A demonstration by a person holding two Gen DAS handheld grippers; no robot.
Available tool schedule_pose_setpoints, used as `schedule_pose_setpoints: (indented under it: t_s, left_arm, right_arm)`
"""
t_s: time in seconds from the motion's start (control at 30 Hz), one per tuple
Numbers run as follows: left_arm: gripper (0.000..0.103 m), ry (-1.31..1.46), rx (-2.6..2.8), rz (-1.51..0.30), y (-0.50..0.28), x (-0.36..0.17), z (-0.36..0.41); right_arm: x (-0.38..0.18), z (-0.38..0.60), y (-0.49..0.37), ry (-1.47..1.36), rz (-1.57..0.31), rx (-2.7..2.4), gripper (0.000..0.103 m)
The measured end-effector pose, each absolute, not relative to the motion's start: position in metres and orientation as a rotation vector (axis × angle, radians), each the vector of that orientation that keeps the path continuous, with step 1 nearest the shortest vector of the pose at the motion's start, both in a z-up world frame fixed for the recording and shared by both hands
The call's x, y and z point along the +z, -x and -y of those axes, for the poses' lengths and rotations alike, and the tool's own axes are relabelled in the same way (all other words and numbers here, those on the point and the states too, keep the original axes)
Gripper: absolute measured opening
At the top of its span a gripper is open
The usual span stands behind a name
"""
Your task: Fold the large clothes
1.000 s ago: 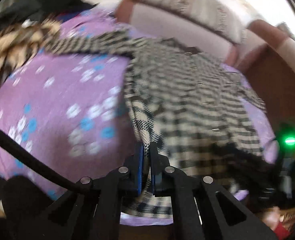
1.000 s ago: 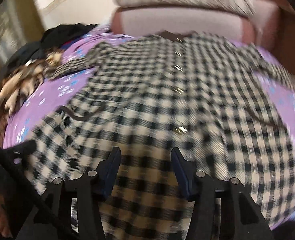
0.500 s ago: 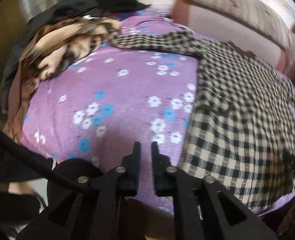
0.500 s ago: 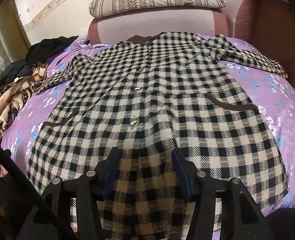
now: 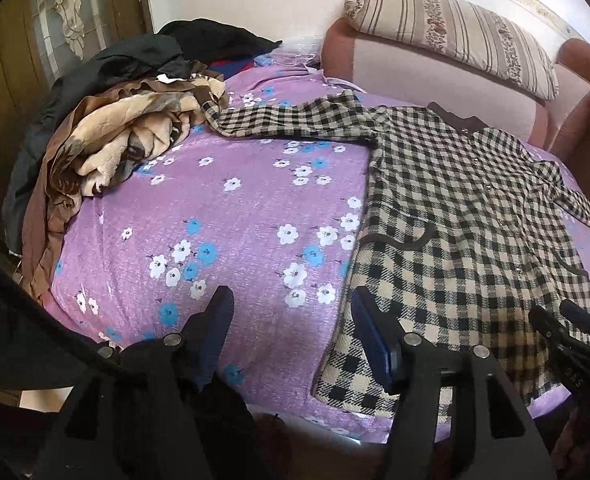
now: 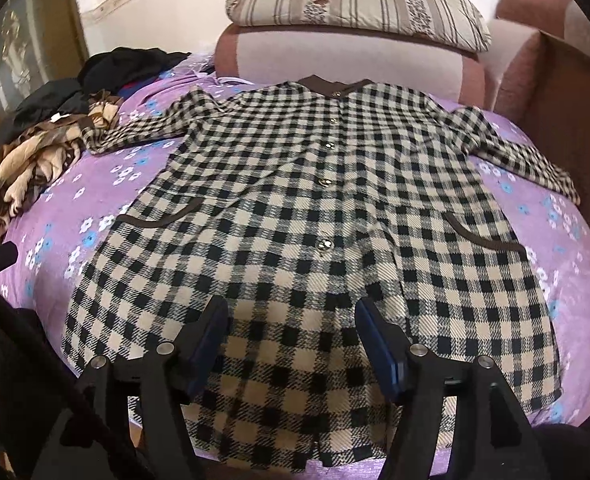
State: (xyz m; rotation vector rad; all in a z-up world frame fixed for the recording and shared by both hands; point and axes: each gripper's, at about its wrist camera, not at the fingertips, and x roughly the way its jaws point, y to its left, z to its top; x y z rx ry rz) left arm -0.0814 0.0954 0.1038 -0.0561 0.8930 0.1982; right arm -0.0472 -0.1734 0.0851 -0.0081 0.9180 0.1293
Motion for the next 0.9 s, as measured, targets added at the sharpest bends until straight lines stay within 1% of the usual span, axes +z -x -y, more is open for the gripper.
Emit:
schedule_pose_setpoints:
  t_s: [0.27, 0.37, 0.47, 0.63, 0.83, 0.9]
  left_arm:
    - [0.062, 0.107, 0.224, -0.920, 0.072, 0.089, -0.120]
    - [0.066, 0.129, 0.234, -0.928, 0.059, 0.084, -0.137]
    - [0.067, 0.147, 0.272, -0.925, 0.037, 0.079, -0.161]
    - [0.067, 0.111, 0.367, -0.883, -0.028, 0.077, -0.206]
    - [0.067, 0.212, 0.391, -0.920, -0.117, 0.060, -0.259]
    - [0.067, 0.224, 0.416, -0.922, -0.144, 0.053, -0.273]
  right_arm:
    - [0.080, 0.155, 0.043, 0.058, -0.940, 0.154, 0.074]
    - [0.074, 0.149, 0.039, 0.076, -0.956, 0.160, 0.074]
    - [0.070, 0.143, 0.034, 0.092, -0.969, 0.167, 0.074]
    - [0.059, 0.138, 0.024, 0.106, -0.999, 0.172, 0.075]
    - [0.043, 0.138, 0.009, 0.108, -1.038, 0.171, 0.075]
    - [0.041, 0.138, 0.006, 0.117, -1.035, 0.168, 0.079]
